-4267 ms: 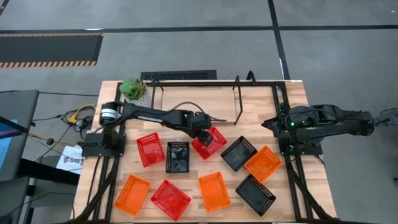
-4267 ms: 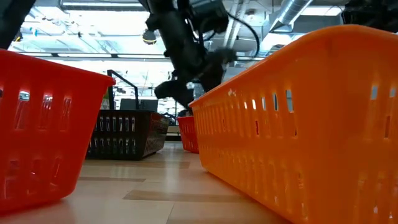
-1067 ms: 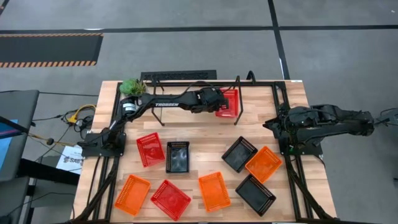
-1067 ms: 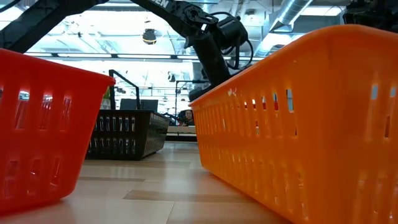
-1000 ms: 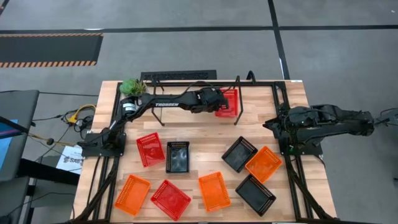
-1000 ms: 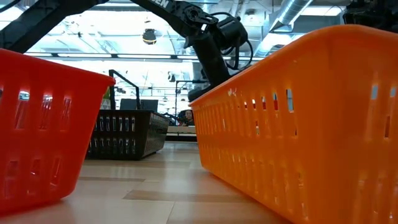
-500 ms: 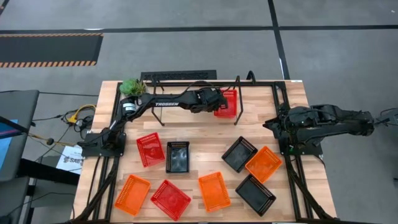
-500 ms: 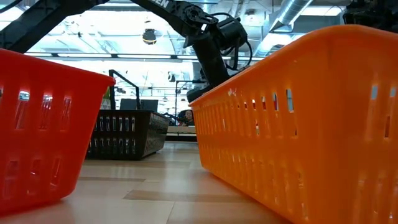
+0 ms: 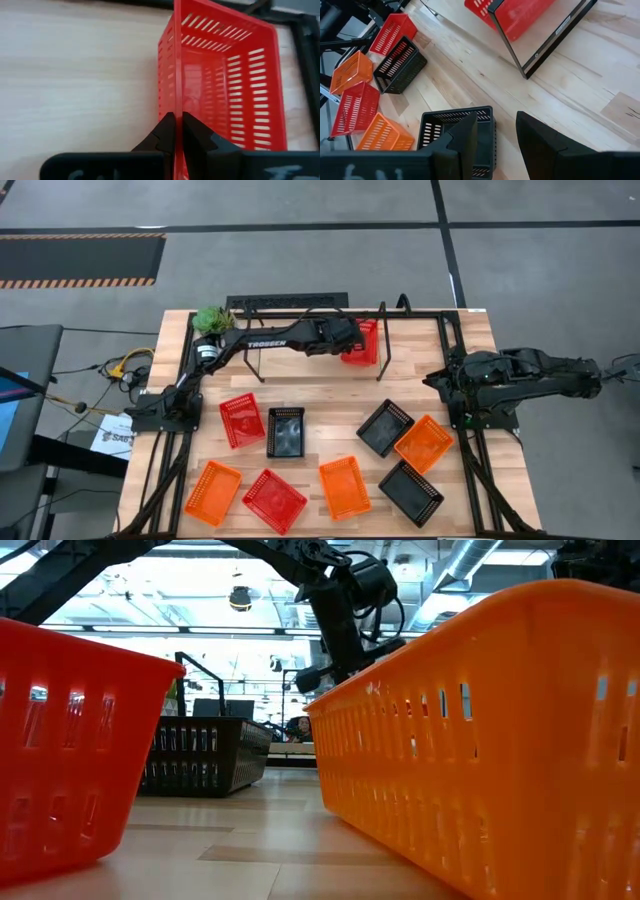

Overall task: Stack baskets on shelf by color
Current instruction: Put the top right red bin on the shelf, then stack the top red bin on top of the red bin on the shelf

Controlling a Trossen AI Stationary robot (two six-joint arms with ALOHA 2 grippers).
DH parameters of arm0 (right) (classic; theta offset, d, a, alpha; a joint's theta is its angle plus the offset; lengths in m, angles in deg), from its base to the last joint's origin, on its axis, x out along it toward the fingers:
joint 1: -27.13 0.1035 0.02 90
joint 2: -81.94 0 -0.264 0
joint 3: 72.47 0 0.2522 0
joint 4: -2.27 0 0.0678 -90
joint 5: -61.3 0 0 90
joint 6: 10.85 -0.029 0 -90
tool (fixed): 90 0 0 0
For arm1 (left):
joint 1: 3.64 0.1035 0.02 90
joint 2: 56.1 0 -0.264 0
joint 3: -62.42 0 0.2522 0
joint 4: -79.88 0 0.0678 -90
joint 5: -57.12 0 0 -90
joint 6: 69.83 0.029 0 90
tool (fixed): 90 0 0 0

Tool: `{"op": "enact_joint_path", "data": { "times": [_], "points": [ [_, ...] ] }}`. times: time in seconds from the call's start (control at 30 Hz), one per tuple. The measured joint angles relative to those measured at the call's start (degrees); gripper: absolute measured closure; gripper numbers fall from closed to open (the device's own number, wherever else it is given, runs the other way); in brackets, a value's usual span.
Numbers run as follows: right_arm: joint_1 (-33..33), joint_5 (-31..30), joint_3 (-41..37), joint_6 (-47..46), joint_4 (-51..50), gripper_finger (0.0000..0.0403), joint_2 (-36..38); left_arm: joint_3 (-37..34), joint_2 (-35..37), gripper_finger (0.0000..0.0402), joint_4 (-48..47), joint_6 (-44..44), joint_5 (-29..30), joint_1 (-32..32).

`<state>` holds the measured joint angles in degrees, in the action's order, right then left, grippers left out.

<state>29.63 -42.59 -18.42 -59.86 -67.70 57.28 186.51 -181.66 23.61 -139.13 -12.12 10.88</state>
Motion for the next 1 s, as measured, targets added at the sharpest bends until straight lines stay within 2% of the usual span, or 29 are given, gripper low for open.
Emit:
{"op": "enact_joint_path", "data": {
  "times": [0.47, 0.83, 0.93, 1.0],
  "points": [
    [0.0, -1.2, -1.1, 0.0, 0.1, 0.0243, 0.0, 0.0, -0.1, 0.0384, 2.5, 1.3, 1.0, -0.1],
    [0.0, -1.2, -1.1, -0.1, 0.1, 0.0243, 0.0, 0.0, -0.1, 0.0308, 3.5, 2.4, 0.5, -0.2],
    [0.0, -1.2, -1.1, 0.0, 0.1, 0.0243, 0.0, 0.0, -0.1, 0.0289, 3.5, 5.3, 0.4, -0.2],
    [0.0, -1.2, -1.1, 0.0, 0.1, 0.0243, 0.0, 0.0, -0.1, 0.0276, 3.4, 7.8, -2.0, 0.1]
  ]
}}
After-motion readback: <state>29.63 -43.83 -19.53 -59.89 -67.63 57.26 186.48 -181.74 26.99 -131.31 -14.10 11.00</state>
